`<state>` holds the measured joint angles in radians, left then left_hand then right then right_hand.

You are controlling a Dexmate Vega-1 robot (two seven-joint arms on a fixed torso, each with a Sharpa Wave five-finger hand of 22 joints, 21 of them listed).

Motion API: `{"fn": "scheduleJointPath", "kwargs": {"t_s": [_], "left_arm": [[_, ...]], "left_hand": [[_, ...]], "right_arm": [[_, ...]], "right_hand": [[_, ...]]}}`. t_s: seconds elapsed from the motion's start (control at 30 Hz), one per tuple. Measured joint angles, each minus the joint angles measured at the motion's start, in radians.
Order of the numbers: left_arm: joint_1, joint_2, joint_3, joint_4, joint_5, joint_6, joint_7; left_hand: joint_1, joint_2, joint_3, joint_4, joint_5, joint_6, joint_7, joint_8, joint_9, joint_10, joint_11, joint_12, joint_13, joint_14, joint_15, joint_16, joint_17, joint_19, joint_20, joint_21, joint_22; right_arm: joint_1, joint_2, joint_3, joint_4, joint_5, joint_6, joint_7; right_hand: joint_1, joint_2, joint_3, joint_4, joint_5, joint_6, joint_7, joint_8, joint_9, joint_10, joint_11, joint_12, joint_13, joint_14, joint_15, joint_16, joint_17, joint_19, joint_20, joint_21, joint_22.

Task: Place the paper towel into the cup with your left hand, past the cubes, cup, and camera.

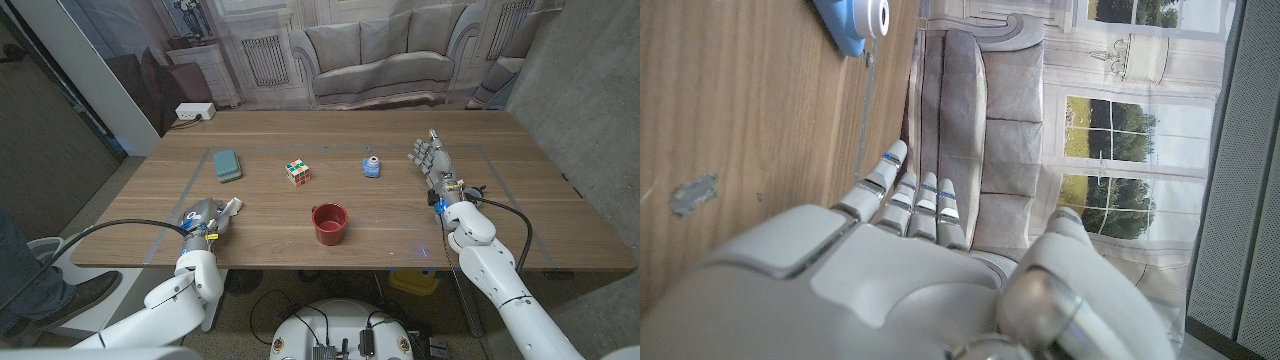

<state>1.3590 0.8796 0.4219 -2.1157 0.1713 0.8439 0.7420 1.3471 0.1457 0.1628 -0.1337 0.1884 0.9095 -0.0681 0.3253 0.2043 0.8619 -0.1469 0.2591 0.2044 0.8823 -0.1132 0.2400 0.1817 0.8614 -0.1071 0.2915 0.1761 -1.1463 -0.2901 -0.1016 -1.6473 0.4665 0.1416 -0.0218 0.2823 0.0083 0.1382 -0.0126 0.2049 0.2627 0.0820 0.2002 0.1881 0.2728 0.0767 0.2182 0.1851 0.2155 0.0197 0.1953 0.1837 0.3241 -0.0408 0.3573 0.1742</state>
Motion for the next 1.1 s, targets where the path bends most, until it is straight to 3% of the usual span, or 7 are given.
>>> {"fn": "scheduleJointPath", "kwargs": {"t_s": [0.37,1.1], "left_arm": [[0.009,-0.012,-0.024,-0.010,0.019,-0.020,0.029],[0.040,-0.005,-0.079,-0.073,0.034,-0.026,0.025]], "left_hand": [[0.016,-0.005,0.021,0.002,-0.004,0.111,0.008,0.035,0.003,0.116,-0.007,0.000,0.003,0.124,-0.043,-0.004,0.002,0.086,-0.010,0.019,0.001],[0.026,-0.015,0.033,0.006,-0.004,0.128,0.015,0.038,-0.002,0.125,-0.009,-0.012,0.017,0.137,-0.051,-0.019,0.007,0.095,-0.003,0.022,0.001]], "right_arm": [[-0.002,-0.003,-0.001,-0.007,0.003,0.004,0.007],[-0.006,-0.006,-0.001,-0.015,0.008,0.009,0.019]], "right_hand": [[0.000,0.000,-0.004,-0.004,0.000,0.000,0.000,0.000,0.000,0.000,0.000,0.000,0.000,0.000,0.000,0.000,0.000,0.000,0.000,0.000,0.000],[0.000,0.000,-0.004,-0.004,0.000,0.000,0.000,0.000,0.000,0.000,0.000,0.000,0.000,0.000,0.000,0.000,0.000,0.000,0.000,-0.009,0.000]]}}
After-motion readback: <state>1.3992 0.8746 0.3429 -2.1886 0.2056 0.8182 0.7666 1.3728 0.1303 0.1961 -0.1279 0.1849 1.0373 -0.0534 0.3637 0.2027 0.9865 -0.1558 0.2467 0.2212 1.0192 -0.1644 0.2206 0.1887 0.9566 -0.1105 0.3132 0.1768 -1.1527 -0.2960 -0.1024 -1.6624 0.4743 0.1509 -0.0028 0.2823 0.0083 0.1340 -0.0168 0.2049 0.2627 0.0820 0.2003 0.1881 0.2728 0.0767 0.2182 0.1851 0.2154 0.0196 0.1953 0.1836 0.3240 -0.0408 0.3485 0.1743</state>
